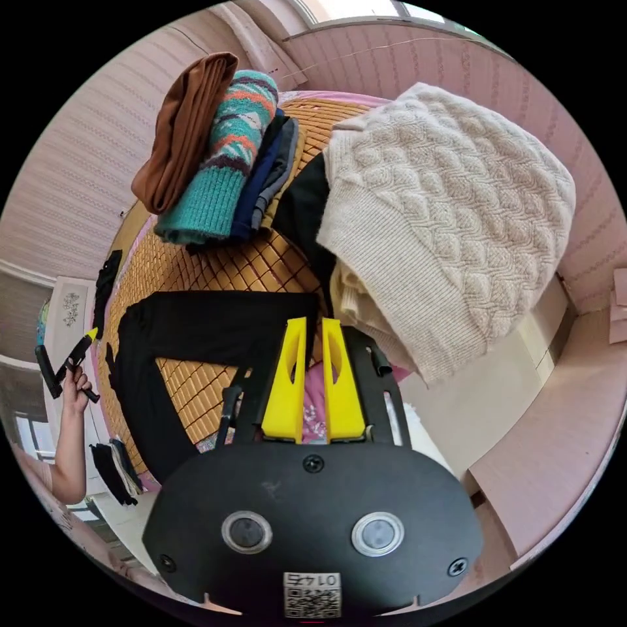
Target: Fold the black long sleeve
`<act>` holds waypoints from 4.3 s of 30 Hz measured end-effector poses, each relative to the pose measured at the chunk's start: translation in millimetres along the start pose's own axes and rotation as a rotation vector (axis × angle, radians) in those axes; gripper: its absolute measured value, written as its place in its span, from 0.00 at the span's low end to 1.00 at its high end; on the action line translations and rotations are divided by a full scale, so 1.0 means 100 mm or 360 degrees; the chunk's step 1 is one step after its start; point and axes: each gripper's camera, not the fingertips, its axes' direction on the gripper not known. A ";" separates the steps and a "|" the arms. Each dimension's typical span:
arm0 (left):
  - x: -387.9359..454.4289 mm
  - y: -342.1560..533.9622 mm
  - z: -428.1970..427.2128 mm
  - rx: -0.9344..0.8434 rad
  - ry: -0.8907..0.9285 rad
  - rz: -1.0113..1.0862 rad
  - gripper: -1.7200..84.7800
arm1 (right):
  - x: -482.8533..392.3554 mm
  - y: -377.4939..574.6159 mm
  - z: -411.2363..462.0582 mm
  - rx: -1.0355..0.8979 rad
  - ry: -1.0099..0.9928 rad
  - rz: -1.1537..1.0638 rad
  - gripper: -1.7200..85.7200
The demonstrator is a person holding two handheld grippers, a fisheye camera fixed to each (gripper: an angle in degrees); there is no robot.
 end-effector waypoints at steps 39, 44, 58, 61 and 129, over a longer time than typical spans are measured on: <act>-0.75 5.13 -2.93 0.0655 -0.0470 -0.0264 0.15 | -2.19 2.37 0.90 -0.0083 -0.0600 -0.1886 0.20; -0.58 5.82 -2.72 0.0383 -0.0356 -0.0492 0.17 | -2.03 2.72 1.19 -0.0226 -0.0443 -0.1791 0.20; -0.38 5.80 -2.72 0.0368 -0.0187 -0.0502 0.18 | -2.18 2.71 1.63 -0.0234 -0.0501 -0.1678 0.16; -0.31 5.79 -2.80 0.0394 -0.0221 -0.0501 0.18 | -2.25 2.67 1.70 -0.0243 -0.0531 -0.1652 0.15; -3.61 1.89 -1.32 -0.0036 -0.0960 -0.0496 0.02 | -7.84 1.50 4.10 -0.0019 -0.0259 -0.2300 0.01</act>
